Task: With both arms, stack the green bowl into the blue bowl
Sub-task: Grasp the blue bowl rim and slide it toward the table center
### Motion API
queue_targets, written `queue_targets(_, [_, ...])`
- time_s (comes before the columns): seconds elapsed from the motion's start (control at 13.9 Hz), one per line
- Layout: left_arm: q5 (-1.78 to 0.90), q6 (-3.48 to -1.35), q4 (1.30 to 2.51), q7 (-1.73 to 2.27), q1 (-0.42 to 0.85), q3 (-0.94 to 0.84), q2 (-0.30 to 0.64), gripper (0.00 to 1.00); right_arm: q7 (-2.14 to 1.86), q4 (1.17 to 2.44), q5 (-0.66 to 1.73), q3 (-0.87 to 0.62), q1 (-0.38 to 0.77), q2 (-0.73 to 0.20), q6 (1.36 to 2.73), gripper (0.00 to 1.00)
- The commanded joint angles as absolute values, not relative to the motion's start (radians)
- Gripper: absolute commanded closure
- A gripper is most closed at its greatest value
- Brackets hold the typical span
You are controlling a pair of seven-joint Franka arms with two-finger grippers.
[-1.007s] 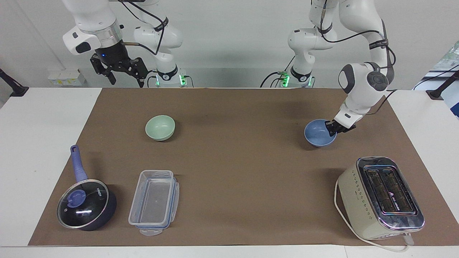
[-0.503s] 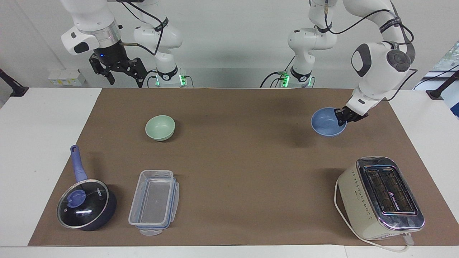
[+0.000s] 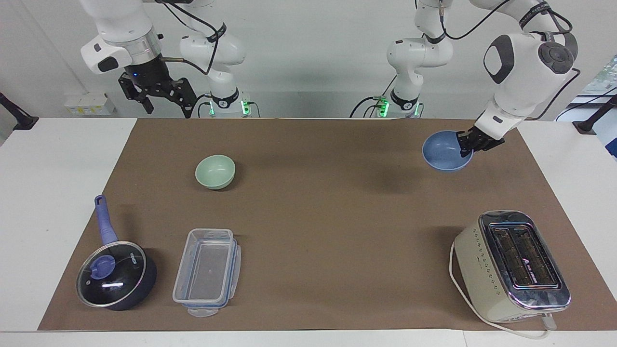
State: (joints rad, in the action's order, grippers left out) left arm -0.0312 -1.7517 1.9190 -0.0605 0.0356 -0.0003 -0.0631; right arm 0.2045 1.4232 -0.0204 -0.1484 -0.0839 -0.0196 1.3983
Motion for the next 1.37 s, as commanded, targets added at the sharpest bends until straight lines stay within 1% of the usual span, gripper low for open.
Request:
queue_targets(0.0, [-0.048, -1.738, 1.93, -0.057, 0.089, -0.002, -0.077, 1.0, 0.163, 1.459, -0.003, -0.153, -0.11, 0.008, 1.416, 0.0])
queue_targets(0.29, [-0.101, -1.749, 1.934, 0.029, 0.201, -0.002, -0.078, 1.0, 0.163, 1.459, -0.003, -0.153, -0.112, 0.008, 1.416, 0.0])
queue_targets(0.65, [-0.141, -1.851, 1.98, 0.305, 0.406, -0.002, -0.066, 1.0, 0.163, 1.459, -0.003, -0.153, -0.11, 0.008, 1.416, 0.0])
queue_targets(0.79, [-0.199, -1.925, 2.026, 0.345, 0.458, -0.002, -0.058, 1.0, 0.163, 1.46, -0.005, -0.153, -0.11, 0.008, 1.416, 0.0])
queue_targets(1.08, [-0.241, -2.107, 2.123, 0.348, 0.55, -0.002, -0.006, 1.0, 0.163, 1.459, -0.003, -0.153, -0.11, 0.008, 1.416, 0.0])
queue_targets(1.29, [-0.247, -2.241, 2.193, 0.342, 0.606, -0.002, 0.015, 1.0, 0.163, 1.459, -0.003, -0.153, -0.11, 0.008, 1.416, 0.0])
